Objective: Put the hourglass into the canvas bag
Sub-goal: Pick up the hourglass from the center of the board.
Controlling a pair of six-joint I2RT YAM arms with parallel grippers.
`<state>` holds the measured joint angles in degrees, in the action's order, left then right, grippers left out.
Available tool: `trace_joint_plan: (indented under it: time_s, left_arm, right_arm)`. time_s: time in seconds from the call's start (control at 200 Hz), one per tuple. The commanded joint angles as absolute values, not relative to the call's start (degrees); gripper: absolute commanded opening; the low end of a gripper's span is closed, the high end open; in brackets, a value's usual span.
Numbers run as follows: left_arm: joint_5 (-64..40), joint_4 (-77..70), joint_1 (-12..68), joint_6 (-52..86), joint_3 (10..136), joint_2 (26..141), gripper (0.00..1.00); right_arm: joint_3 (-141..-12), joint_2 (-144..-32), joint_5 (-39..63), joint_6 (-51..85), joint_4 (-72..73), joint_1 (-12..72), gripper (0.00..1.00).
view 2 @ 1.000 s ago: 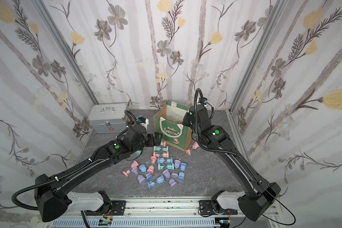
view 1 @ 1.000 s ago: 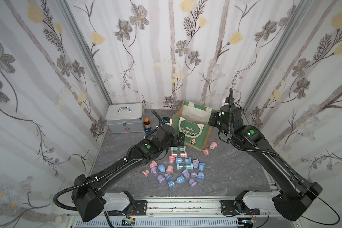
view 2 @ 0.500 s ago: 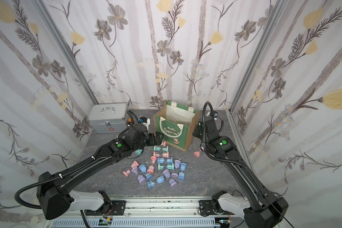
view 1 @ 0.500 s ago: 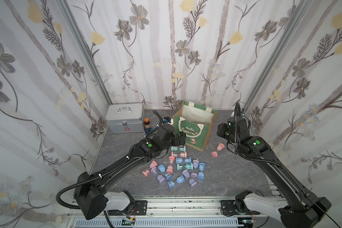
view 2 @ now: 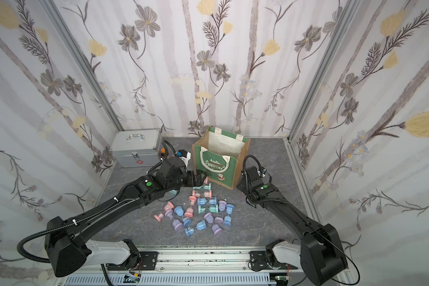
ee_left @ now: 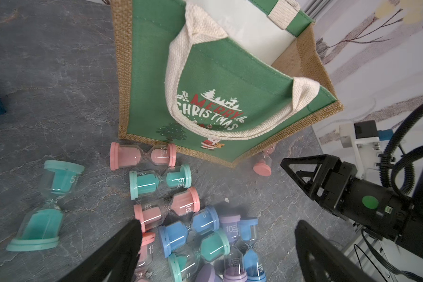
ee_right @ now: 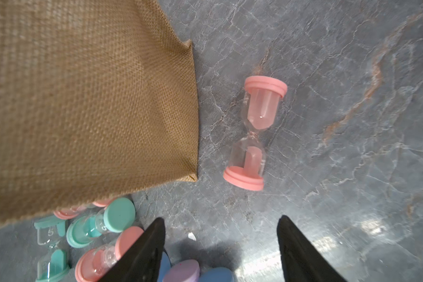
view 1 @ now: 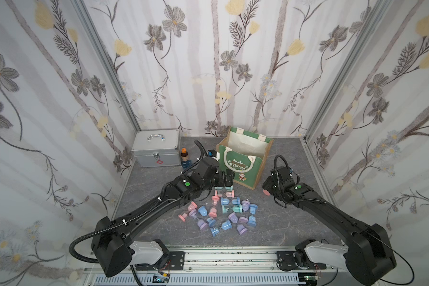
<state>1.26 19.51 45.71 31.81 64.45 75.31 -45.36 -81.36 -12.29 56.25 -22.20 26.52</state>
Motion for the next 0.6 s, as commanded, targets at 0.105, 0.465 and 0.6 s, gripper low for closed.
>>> trace_joint_plan:
  time_s: [0.105,0.465,0.6]
  left_arm:
    - [0.6,19.7,45.8,31.0,64.6,76.1,1.00]
    - [0.1,19.7,46.1,30.9,64.7,77.3,1.00]
    - [0.3,19.7,46.1,31.0,64.4,77.3,1.00]
  right_arm:
    - [-46.8,-87.7,-14.5,62.0,-16.1,25.7,0.75]
    - [-45.6,-94.2,-17.5,62.1,-16.1,25.5,0.68]
    - [-45.6,-96.7,-16.4,60.9,-14.7,25.4,0.63]
